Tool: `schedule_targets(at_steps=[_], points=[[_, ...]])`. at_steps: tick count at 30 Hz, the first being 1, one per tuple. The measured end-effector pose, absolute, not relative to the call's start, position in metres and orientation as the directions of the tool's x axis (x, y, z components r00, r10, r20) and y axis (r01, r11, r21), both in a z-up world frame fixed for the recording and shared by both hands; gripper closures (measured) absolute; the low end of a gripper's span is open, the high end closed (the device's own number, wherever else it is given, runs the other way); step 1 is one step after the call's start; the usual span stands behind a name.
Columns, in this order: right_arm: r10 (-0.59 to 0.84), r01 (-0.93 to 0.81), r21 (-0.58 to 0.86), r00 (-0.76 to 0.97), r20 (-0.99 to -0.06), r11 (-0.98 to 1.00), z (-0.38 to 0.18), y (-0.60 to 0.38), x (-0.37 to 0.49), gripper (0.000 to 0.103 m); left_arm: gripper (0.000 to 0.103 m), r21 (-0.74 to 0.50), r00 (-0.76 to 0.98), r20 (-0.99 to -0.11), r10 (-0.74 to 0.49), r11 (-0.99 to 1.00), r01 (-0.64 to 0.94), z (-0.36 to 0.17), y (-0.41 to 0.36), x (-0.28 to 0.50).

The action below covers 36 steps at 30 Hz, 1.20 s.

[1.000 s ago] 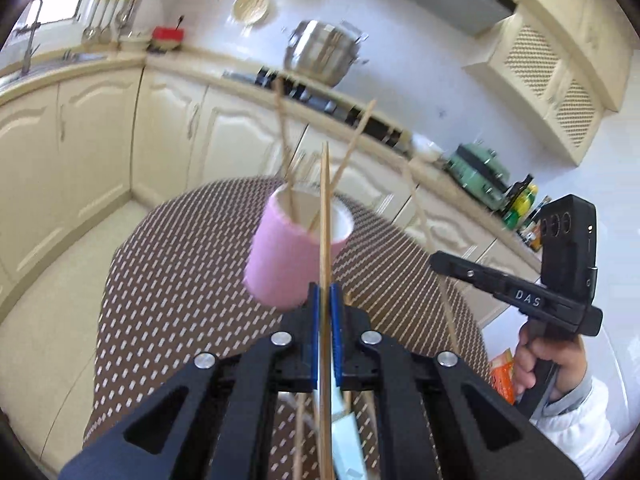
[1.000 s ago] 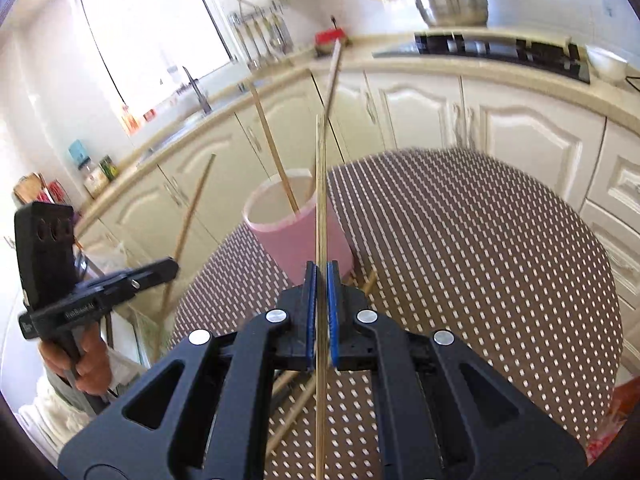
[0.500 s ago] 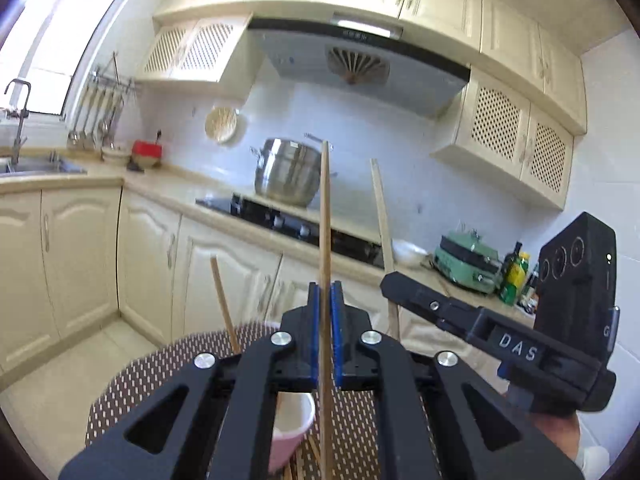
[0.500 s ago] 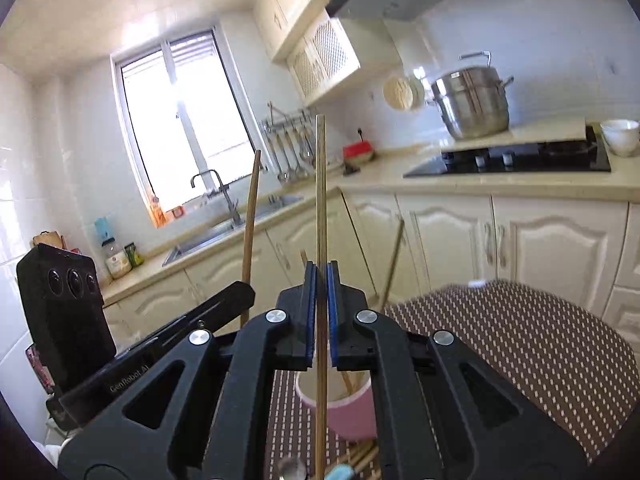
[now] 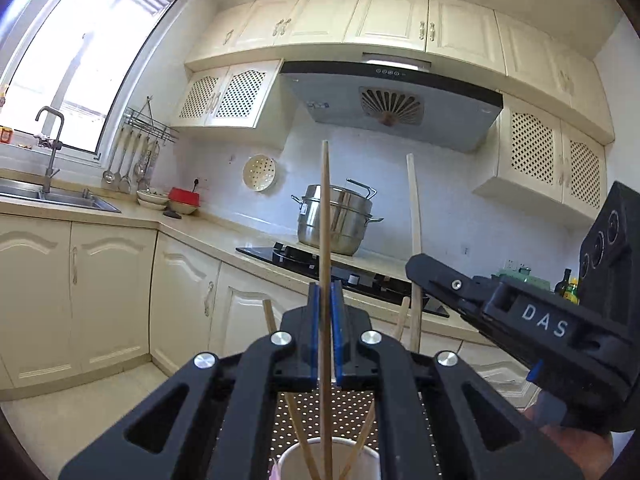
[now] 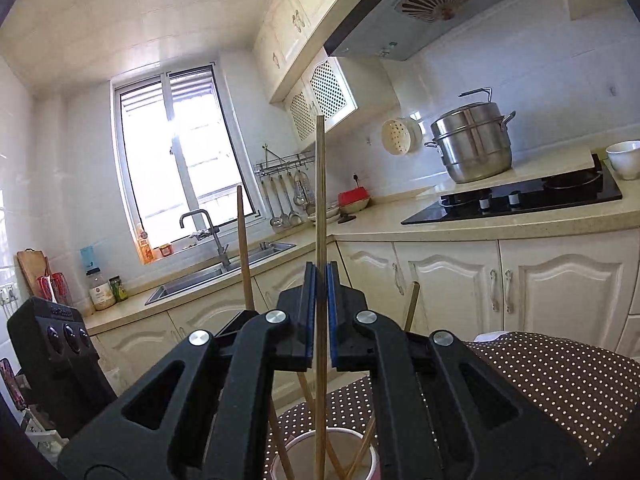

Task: Organize utensils
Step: 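Lift both held chopsticks over the pink cup and lower them in, then open both grippers and move them back toward the chopsticks pile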

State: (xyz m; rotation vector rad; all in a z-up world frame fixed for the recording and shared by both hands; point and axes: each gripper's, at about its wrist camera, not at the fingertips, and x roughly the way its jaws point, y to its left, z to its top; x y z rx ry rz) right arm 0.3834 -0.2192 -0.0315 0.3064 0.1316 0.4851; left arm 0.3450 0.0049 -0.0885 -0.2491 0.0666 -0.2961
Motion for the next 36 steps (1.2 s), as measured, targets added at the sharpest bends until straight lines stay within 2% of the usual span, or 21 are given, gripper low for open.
schedule_targets(at_steps=[12, 17, 19, 20, 21, 24, 30, 36], points=[[0.463, -0.426, 0.255, 0.881, -0.102, 0.868, -0.058, -0.214, 0.367, 0.097, 0.097, -0.176, 0.95, -0.151, -0.272, 0.953, 0.245, -0.12, 0.011, 0.328], [0.446, -0.421, 0.179, 0.883, -0.143, 0.889, -0.066, -0.205, 0.352, 0.097, 0.096, -0.204, 0.943, -0.173, -0.283, 0.947, 0.247, -0.12, 0.025, 0.315], [0.442, -0.418, 0.163, 0.884, -0.154, 0.893, -0.069, -0.202, 0.346, 0.097, 0.088, -0.197, 0.941, -0.172, -0.29, 0.947, 0.256, -0.117, 0.027, 0.309], [0.439, -0.416, 0.158, 0.884, -0.161, 0.896, -0.071, -0.201, 0.344, 0.097, 0.073, -0.19, 0.94, -0.178, -0.292, 0.947, 0.259, -0.116, 0.027, 0.306], [0.433, -0.41, 0.153, 0.886, -0.164, 0.899, -0.072, -0.2, 0.341, 0.097, 0.062, -0.19, 0.937, -0.183, -0.299, 0.945, 0.265, -0.115, 0.028, 0.304], [0.421, -0.401, 0.141, 0.889, -0.177, 0.905, -0.074, -0.197, 0.333, 0.097, 0.058, -0.209, 0.929, -0.184, -0.321, 0.936, 0.282, -0.112, 0.034, 0.292], [0.393, -0.375, 0.121, 0.896, -0.206, 0.919, -0.079, -0.194, 0.322, 0.097, 0.037, -0.245, 0.922, -0.177, -0.345, 0.922, 0.299, -0.109, 0.051, 0.266], [0.366, -0.346, 0.124, 0.899, -0.242, 0.93, -0.09, -0.187, 0.314, 0.097, 0.028, -0.211, 0.93, -0.191, -0.313, 0.939, 0.273, -0.106, 0.063, 0.246]])
